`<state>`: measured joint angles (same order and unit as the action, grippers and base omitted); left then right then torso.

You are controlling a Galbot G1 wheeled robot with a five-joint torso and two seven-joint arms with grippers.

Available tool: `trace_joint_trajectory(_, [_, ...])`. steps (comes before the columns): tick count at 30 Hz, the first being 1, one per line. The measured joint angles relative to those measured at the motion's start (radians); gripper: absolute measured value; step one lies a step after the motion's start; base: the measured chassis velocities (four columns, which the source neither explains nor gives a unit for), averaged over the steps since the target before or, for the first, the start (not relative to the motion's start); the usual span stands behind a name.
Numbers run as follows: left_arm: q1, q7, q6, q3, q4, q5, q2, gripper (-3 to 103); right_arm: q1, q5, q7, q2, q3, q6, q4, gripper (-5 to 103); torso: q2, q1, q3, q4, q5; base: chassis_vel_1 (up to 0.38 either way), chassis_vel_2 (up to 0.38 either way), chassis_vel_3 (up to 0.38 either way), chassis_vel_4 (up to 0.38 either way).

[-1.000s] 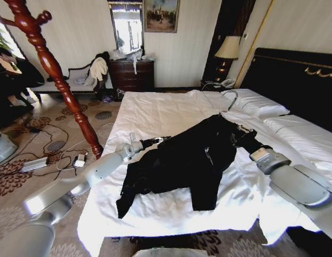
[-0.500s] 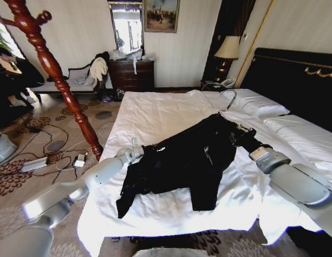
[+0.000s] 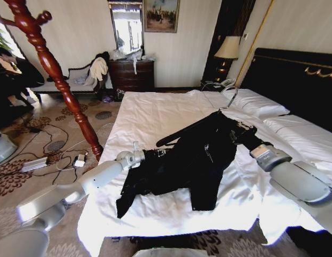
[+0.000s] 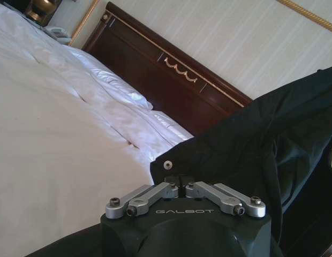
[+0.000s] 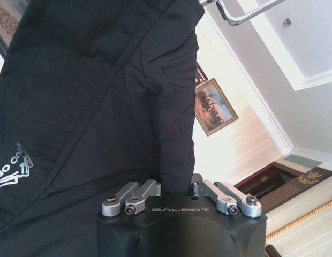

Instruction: Pick up the clothes from the bed and hang them on the clothes hanger.

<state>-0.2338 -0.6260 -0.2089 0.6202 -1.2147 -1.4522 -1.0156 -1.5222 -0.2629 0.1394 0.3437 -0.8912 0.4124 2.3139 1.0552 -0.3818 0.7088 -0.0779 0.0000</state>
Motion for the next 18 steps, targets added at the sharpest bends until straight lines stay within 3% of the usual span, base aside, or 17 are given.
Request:
trace_joint_trajectory(10, [-0.027, 0.036, 0.0, -0.065, -0.038, -0.003, 0.008, 0, 0.001, -0.002, 0.001, 0.003, 0.0, 0.001, 0.003, 20, 0.0, 0.0, 0.0, 0.0, -0.0001, 0.0, 0.0, 0.0, 0.0])
trace_joint_trajectory(18, [-0.083, 0.067, 0.0, -0.165, -0.183, -0.019, 0.113, 0, 0.006, -0.002, 0.002, 0.011, 0.005, 0.002, 0.002, 20, 0.0, 0.0, 0.0, 0.0, -0.0001, 0.0, 0.0, 0.0, 0.0])
